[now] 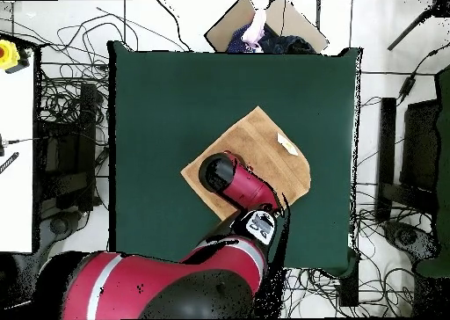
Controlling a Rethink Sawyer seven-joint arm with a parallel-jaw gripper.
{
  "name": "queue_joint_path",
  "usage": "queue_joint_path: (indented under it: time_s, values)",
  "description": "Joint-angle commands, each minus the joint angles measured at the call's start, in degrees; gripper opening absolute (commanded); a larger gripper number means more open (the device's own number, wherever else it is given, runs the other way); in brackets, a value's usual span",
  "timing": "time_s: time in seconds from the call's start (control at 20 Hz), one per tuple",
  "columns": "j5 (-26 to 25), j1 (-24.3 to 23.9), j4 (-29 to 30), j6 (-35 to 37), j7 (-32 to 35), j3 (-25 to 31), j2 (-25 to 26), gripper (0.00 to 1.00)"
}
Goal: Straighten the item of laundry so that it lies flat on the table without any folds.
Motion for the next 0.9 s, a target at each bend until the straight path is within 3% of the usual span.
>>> queue_joint_path:
  time_s: [0.05, 0.9]
  values:
    - [3.15, 1.64, -2.63, 3.96, 14.33, 10.34, 3.47, 1.0]
    - [5.72, -1.19, 3.57, 3.2, 16.14, 17.77, 0.26, 1.0]
